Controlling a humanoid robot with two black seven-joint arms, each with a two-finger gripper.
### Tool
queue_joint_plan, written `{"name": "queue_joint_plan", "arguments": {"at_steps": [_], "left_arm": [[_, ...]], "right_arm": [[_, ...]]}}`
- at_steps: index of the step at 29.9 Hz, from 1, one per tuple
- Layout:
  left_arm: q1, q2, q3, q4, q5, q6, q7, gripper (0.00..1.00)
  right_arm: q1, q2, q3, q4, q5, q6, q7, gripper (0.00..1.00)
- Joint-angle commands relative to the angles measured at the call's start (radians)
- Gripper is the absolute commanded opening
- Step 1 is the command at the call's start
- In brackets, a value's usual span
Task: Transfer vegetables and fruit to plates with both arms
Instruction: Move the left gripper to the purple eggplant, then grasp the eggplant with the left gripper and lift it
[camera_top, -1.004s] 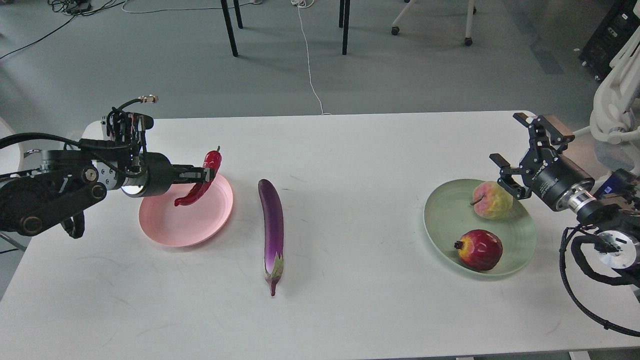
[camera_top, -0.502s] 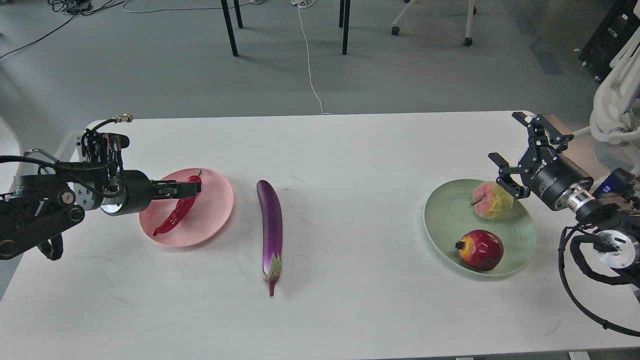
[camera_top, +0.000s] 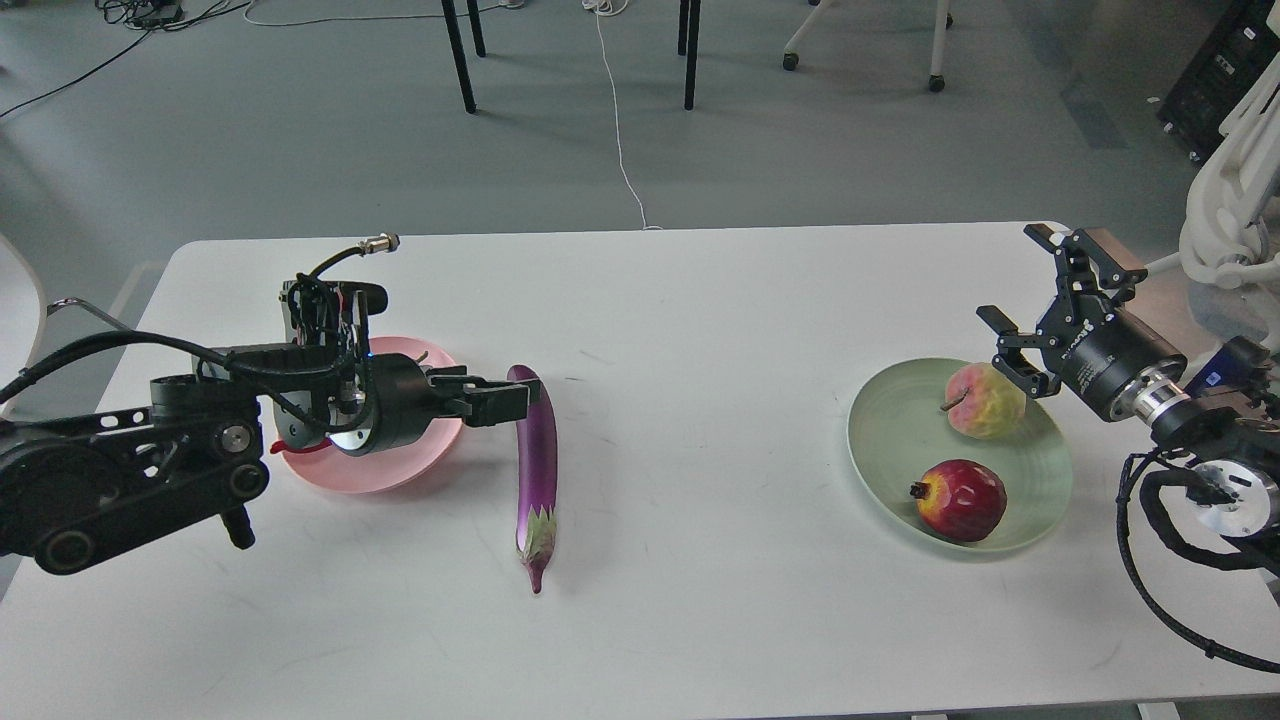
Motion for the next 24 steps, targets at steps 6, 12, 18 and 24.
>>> {"name": "queue_joint_plan", "arguments": {"at_steps": [6,12,18,24], "left_arm": [[0.040,-0.136,0.007,0.028,0.005,0.016,0.102,1.00],[0.043,-0.156,0.026,0.072,0.013,0.011,0.103,1.00],[0.048,-0.165,0.038,0.106,0.014,0.011,0.100,1.00],[0.060,-0.185,0.039,0.140,0.014,0.010,0.100,0.99]], "right_arm": [[0.001,-0.002,-0.001,0.000,0.000,-0.001,0.000,0.99],[-0.003,-0.003,-0.001,0.000,0.000,-0.001,0.000,0.99],[-0.005,-0.002,0.000,0.000,0.000,-0.001,0.000,0.99],[-0.006,-0.003,0.000,-0.001,0.000,-0.001,0.000,0.99]]}}
